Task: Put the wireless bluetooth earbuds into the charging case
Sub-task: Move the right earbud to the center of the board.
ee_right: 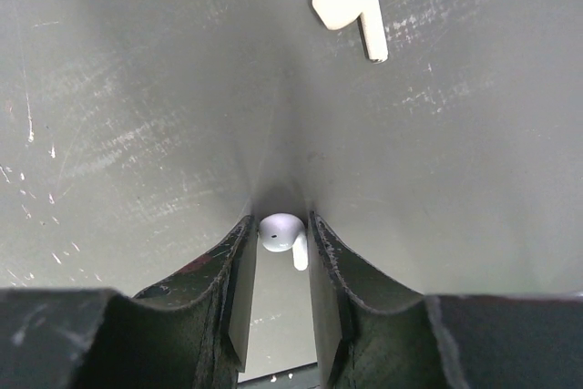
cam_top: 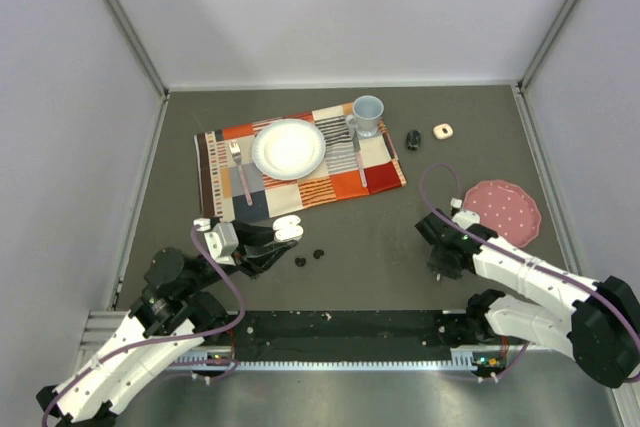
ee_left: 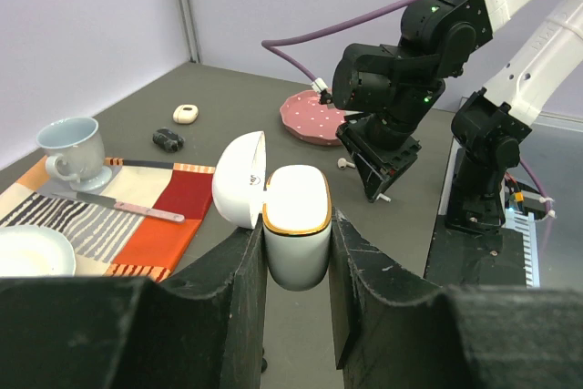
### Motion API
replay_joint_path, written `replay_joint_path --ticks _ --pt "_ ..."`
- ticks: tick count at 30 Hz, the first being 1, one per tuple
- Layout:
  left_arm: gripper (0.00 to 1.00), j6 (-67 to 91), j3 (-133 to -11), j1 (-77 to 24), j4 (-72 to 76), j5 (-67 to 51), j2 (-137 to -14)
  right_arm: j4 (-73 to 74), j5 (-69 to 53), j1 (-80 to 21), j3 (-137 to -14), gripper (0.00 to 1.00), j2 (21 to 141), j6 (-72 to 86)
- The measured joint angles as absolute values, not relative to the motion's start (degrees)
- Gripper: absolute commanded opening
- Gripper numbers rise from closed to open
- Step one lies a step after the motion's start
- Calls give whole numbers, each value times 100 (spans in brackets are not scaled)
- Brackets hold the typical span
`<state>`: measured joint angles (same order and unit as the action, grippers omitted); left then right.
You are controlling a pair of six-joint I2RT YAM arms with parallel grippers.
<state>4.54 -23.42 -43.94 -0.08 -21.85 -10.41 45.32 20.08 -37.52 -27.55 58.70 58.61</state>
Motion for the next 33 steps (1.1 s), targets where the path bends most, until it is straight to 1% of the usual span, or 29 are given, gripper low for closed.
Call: replay_joint_path --ticks 1,3,4,6,7,8,10,11,19,21,27,28,33 --pt "0 454 -2342 -4394 -8 -2185 -1041 4534 2014 -3752 -2755 29 5863 5861" --pt "0 454 -2342 -4394 -8 -2185 -1041 4536 2034 -3752 -2755 37 5863 5857" --pt "0 454 -2342 -4394 -8 -2185 -1041 4536 2036 -3752 -2755 39 5863 5852" --pt "0 454 -2342 -4394 -8 -2185 -1041 4536 2058 -3752 -2755 39 5867 5852" --pt "0 454 -2342 -4394 -8 -2185 -1041 4532 2067 -3752 -2755 39 5876 5852" --pt "0 454 -2342 -4394 -8 -2185 -1041 4525 2078 -3752 -2755 36 5896 5852" --pt "0 454 -2342 -4394 -8 -2185 -1041 4523 2091 -3752 -2770 35 5931 5852" --pt "0 454 -2342 -4394 -8 -2185 -1041 4521 2097 -3752 -2788 31 5944 5850" --pt "0 454 -2342 -4394 -8 -2185 -1041 4508 2141 -3771 -2792 28 5975 5802" --pt "0 454 -2342 -4394 -8 -2185 -1041 4512 2145 -3771 -2792 23 5975 5802" --pt "0 454 -2342 -4394 -8 -2185 -1041 4515 2165 -3771 -2792 22 5970 5791" --pt "0 454 -2342 -4394 -8 -2185 -1041 4517 2163 -3771 -2792 18 5964 5793" --pt "0 456 -2342 -4394 -8 -2185 -1055 4462 2178 -3771 -2792 17 5931 5835"
